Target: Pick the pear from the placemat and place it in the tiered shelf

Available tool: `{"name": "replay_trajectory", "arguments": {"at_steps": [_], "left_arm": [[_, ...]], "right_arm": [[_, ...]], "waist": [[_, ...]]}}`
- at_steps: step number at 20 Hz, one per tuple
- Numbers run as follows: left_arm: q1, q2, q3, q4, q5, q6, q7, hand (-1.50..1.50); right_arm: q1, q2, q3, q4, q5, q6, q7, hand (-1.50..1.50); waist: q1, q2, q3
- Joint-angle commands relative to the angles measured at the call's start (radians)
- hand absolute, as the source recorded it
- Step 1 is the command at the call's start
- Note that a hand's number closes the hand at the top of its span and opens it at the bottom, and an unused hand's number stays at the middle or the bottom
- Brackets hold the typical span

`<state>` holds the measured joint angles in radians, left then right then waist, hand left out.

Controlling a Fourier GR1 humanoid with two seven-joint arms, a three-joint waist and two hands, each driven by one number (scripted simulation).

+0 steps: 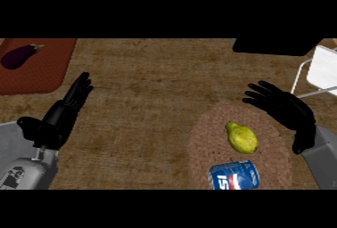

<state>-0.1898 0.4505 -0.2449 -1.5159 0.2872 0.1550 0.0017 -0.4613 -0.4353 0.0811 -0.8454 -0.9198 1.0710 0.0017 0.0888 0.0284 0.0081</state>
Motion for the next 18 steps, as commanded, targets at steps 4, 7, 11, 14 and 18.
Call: {"name": "replay_trajectory", "arguments": {"at_steps": [4, 7, 11, 14, 18], "left_arm": [[-0.024, 0.011, 0.015, -0.007, -0.003, 0.006, 0.040, 0.00], [-0.007, 0.007, 0.011, -0.039, -0.001, 0.015, 0.058, 0.00], [-0.004, 0.018, 0.025, -0.048, 0.006, 0.008, 0.075, 0.00], [0.049, 0.012, 0.013, -0.075, -0.008, 0.015, 0.055, 0.00], [0.046, 0.043, 0.048, -0.105, 0.019, 0.001, 0.093, 0.00]], "right_arm": [[-0.151, -0.104, -0.037, 0.060, 0.107, 0.231, -0.034, -1.50], [-0.187, -0.122, -0.039, 0.080, 0.118, 0.272, -0.028, -1.50], [-0.205, -0.079, -0.010, 0.062, 0.203, 0.277, -0.029, -1.50], [-0.169, -0.065, -0.021, 0.015, 0.280, 0.285, -0.074, -1.50], [-0.176, -0.055, -0.010, -0.100, 0.417, 0.230, -0.093, -1.50]], "waist": [[-0.019, -0.004, -0.001], [-0.001, -0.002, 0.001], [-0.015, -0.006, -0.001], [-0.025, -0.011, -0.001], [-0.027, -0.016, -0.001]]}}
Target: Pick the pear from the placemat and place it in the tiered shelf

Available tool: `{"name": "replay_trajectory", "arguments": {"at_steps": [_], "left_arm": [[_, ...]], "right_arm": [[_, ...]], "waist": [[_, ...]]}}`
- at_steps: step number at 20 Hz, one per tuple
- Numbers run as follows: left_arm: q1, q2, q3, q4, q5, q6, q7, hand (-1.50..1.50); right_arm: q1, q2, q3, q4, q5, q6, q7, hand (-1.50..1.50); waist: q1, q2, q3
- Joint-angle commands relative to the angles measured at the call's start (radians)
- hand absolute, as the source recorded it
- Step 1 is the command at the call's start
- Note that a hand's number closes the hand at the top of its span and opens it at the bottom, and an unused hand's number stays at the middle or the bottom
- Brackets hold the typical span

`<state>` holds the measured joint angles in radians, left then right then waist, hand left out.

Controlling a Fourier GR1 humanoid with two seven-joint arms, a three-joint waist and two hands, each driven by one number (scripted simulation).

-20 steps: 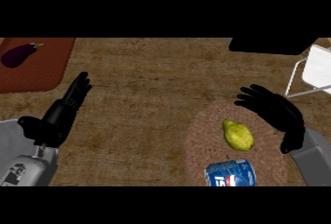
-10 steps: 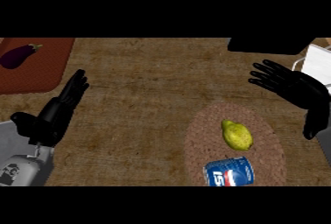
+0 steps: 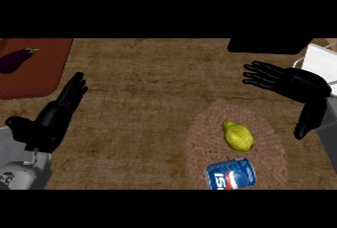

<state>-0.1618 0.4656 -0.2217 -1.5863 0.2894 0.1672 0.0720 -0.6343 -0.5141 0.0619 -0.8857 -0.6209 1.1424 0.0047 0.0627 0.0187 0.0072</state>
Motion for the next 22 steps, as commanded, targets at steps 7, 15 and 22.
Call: {"name": "replay_trajectory", "arguments": {"at_steps": [7, 15, 22], "left_arm": [[0.031, -0.016, -0.005, -0.038, -0.023, 0.013, 0.009, 0.00], [0.049, -0.006, 0.028, -0.019, -0.024, -0.004, -0.025, 0.00], [0.073, -0.002, 0.039, -0.045, -0.015, -0.011, 0.008, 0.00]], "right_arm": [[0.017, 0.062, -0.005, -0.106, 0.296, 0.140, -0.216, -1.50], [0.015, 0.096, 0.079, -0.185, 0.430, 0.142, -0.246, -1.50], [0.043, 0.037, 0.132, -0.269, 0.534, 0.136, -0.338, -1.50]], "waist": [[-0.019, -0.002, -0.002], [-0.015, 0.000, -0.003], [-0.027, -0.005, -0.003]]}}
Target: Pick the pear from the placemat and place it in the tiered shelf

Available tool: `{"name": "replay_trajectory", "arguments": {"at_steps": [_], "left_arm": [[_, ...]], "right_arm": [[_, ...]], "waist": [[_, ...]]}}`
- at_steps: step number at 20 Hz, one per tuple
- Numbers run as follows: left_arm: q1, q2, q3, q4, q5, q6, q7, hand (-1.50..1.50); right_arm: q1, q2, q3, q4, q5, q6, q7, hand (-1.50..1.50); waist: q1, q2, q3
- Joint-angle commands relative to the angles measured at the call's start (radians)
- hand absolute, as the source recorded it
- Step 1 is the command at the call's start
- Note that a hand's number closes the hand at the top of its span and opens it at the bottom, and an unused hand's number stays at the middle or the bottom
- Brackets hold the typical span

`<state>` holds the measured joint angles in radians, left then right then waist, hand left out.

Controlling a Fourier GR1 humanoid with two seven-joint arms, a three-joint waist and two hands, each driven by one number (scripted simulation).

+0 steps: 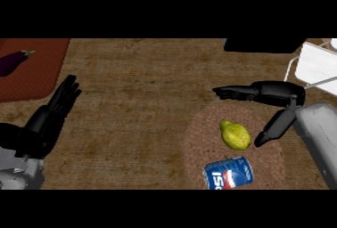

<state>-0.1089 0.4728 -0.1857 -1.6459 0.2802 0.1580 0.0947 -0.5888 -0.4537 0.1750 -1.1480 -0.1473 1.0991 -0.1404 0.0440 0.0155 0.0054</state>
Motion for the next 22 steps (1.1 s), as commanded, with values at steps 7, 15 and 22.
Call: {"name": "replay_trajectory", "arguments": {"at_steps": [7, 15, 22], "left_arm": [[0.017, -0.010, 0.014, -0.013, -0.006, -0.010, -0.006, 0.00], [0.007, -0.033, -0.002, 0.011, -0.024, -0.021, -0.015, 0.00], [-0.027, -0.034, 0.007, 0.005, -0.033, -0.018, 0.019, 0.00]], "right_arm": [[0.050, -0.063, 0.117, -0.016, 0.294, -0.011, -0.371, -1.50], [0.002, -0.061, 0.292, 0.127, 0.401, -0.169, -0.513, -1.50], [-0.032, -0.071, 0.431, 0.230, 0.447, -0.275, -0.658, -1.50]], "waist": [[0.001, 0.004, 0.001], [0.014, 0.007, -0.001], [0.016, 0.006, -0.001]]}}
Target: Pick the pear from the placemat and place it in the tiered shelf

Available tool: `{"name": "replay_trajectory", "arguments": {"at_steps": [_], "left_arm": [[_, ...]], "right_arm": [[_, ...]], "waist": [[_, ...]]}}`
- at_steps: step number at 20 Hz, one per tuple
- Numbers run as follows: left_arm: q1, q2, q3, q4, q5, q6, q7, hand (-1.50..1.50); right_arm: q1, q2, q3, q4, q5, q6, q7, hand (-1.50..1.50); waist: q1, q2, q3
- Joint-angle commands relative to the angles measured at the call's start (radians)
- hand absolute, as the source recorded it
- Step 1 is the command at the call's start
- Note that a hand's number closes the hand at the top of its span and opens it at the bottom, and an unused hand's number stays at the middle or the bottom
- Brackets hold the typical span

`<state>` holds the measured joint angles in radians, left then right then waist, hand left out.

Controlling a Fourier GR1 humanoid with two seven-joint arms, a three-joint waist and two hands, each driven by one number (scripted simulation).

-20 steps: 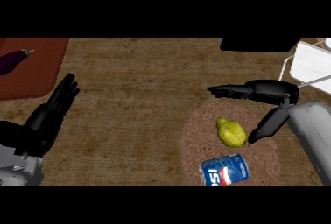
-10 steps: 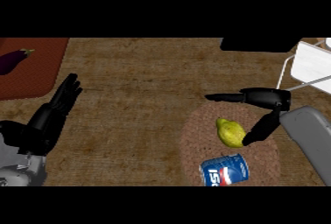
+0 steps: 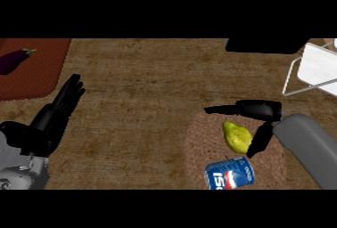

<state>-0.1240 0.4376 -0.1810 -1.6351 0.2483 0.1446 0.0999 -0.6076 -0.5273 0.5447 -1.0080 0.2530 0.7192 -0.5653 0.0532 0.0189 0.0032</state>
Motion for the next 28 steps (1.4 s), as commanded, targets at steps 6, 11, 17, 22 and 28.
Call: {"name": "replay_trajectory", "arguments": {"at_steps": [6, 11, 17, 22, 28], "left_arm": [[-0.011, -0.012, 0.002, -0.019, -0.016, 0.007, 0.030, 0.00], [-0.001, -0.013, 0.013, 0.011, -0.014, -0.007, 0.013, 0.00], [-0.002, -0.020, 0.017, 0.024, -0.026, -0.007, 0.000, 0.00], [0.041, -0.033, -0.004, -0.015, -0.042, -0.003, -0.003, 0.00], [-0.022, -0.035, 0.017, -0.001, -0.027, -0.013, 0.035, 0.00]], "right_arm": [[-0.063, 0.034, 0.155, 0.159, 0.045, 0.062, -0.281, -1.50], [-0.055, 0.043, 0.233, 0.204, 0.036, 0.018, -0.332, -1.50], [-0.050, 0.051, 0.302, 0.219, 0.013, -0.023, -0.357, -1.50], [-0.033, 0.087, 0.323, 0.290, 0.021, -0.161, -0.362, 1.50], [-0.043, 0.172, 0.271, 0.348, -0.024, -0.299, -0.353, 1.50]], "waist": [[-0.006, -0.004, -0.001], [-0.004, -0.001, -0.001], [-0.010, -0.001, -0.002], [-0.005, -0.004, -0.001], [-0.018, -0.003, -0.001]]}}
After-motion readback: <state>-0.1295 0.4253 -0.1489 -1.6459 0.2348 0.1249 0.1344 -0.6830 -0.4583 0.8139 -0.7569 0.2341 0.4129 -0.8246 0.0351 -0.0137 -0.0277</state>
